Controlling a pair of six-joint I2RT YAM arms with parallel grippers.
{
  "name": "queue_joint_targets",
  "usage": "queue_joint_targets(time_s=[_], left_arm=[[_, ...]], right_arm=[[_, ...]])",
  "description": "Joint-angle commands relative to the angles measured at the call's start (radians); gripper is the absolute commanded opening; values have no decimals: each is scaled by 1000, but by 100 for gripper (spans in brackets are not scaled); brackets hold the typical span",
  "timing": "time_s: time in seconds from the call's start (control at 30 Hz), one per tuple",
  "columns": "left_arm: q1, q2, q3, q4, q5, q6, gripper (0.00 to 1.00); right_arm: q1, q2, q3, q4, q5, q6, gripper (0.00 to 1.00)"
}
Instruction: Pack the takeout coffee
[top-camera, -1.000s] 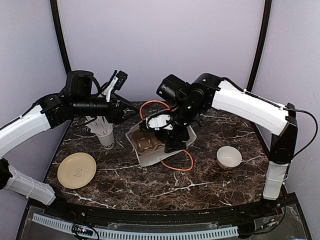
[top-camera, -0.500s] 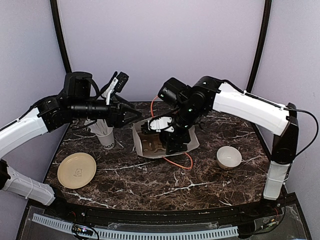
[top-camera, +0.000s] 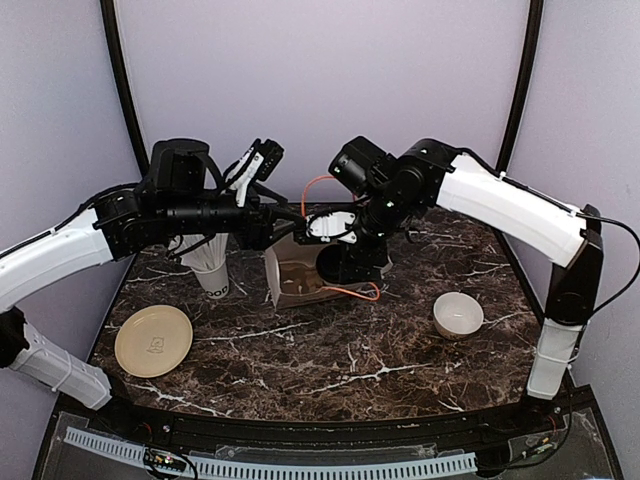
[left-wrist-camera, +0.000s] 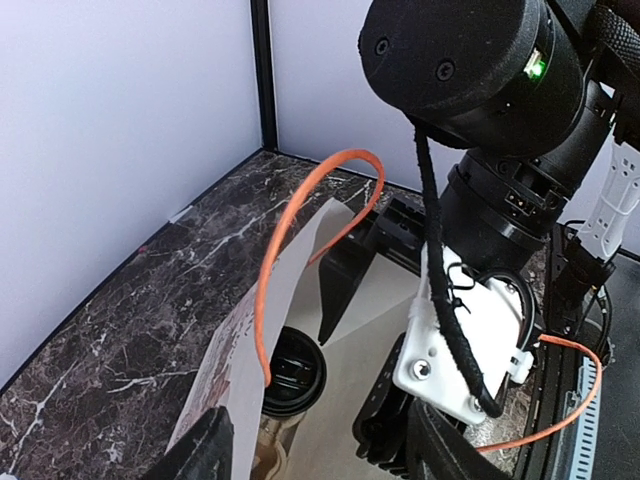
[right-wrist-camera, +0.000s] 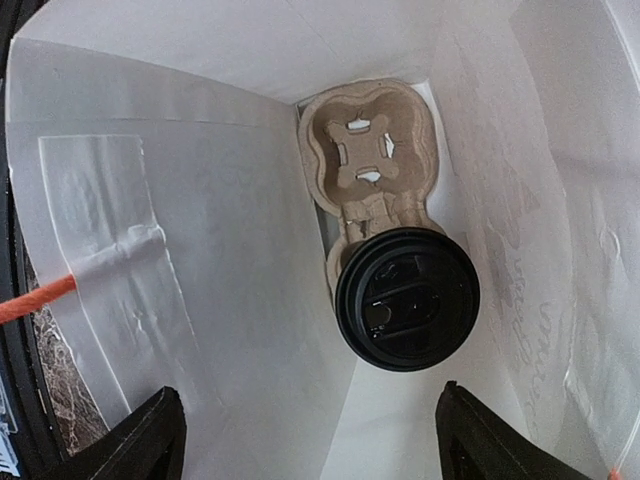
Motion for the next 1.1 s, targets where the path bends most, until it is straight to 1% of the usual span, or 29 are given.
queue_joint_targets(time_s=[0.0, 0.2, 0.3, 0.47, 0.53, 0.6, 0.7, 0.83, 0.9, 1.0, 1.07], left_arm=[[-5, 48, 10, -51, -103, 69, 61], [-4, 101, 37, -60, -190, 112, 60], [-2, 120, 59, -60, -242, 108, 59], [25, 130, 78, -33, -210, 75, 57], [41, 119, 85, -10, -169, 68, 56], [51, 91, 79, 21, -55, 78, 56], [59, 73, 81, 42, -12, 85, 57], [69, 86, 123, -5, 4, 116, 56], [75, 79, 126, -4, 25, 129, 55], [85, 28, 111, -10, 167, 184, 55], [88, -9, 98, -20, 235, 224, 55]], right_arm=[[7, -25, 42, 100, -31, 3, 87], [7, -27, 41, 93, -34, -6, 86], [7, -32, 27, 86, -32, -15, 86], [6, -51, -21, 93, -17, -31, 86], [7, -52, -25, 87, -17, -31, 86], [7, -52, -26, 89, -20, -30, 85], [7, -49, -25, 91, -24, -27, 86], [7, -39, -19, 88, -16, -27, 85], [8, -40, -17, 87, -12, -28, 85], [7, -44, -13, 87, -8, -28, 85], [7, -41, -2, 83, -7, -28, 85]])
